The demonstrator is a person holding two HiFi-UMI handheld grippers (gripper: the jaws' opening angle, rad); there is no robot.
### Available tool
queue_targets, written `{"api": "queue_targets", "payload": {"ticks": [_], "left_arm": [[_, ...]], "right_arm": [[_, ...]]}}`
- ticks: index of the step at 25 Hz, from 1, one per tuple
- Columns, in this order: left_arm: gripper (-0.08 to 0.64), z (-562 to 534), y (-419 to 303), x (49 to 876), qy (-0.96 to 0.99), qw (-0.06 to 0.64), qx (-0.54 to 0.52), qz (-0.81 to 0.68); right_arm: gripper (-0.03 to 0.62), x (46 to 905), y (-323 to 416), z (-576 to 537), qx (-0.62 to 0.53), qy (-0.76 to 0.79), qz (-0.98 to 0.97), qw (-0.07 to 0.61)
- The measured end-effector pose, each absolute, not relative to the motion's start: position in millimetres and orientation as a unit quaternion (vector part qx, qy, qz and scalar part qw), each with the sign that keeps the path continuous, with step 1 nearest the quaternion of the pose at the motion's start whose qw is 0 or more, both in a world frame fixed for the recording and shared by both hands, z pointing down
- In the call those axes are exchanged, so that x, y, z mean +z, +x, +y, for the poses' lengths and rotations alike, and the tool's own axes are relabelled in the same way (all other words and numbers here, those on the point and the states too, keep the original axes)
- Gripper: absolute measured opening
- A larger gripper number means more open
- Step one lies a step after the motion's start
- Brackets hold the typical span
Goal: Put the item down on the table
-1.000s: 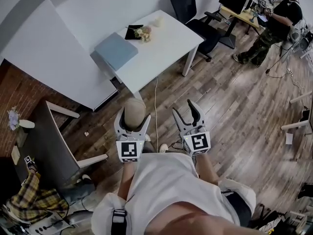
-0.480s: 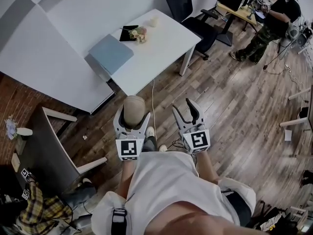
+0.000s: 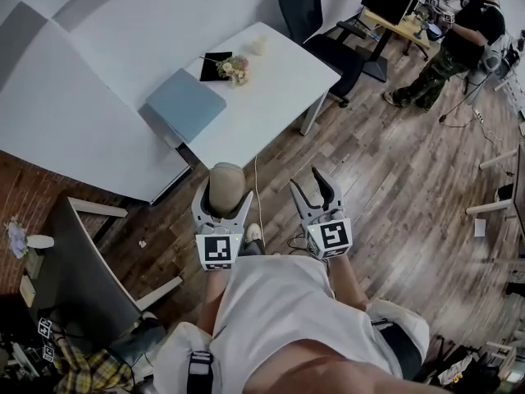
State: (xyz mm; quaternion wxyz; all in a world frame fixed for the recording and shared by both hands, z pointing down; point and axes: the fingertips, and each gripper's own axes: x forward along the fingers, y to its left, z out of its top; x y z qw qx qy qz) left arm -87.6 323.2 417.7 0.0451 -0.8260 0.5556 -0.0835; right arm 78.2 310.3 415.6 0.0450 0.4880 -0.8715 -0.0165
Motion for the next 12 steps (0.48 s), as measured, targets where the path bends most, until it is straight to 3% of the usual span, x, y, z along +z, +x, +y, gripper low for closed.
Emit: {"api": "queue_targets", "payload": {"ticks": [12], "left_arm": [[0.407,257,-129,421,-0.847,0.034,-0.08,0.525]], "right_arm": [[0.234,413,30,249,-0.013,0.51,-0.858,0.061]]}}
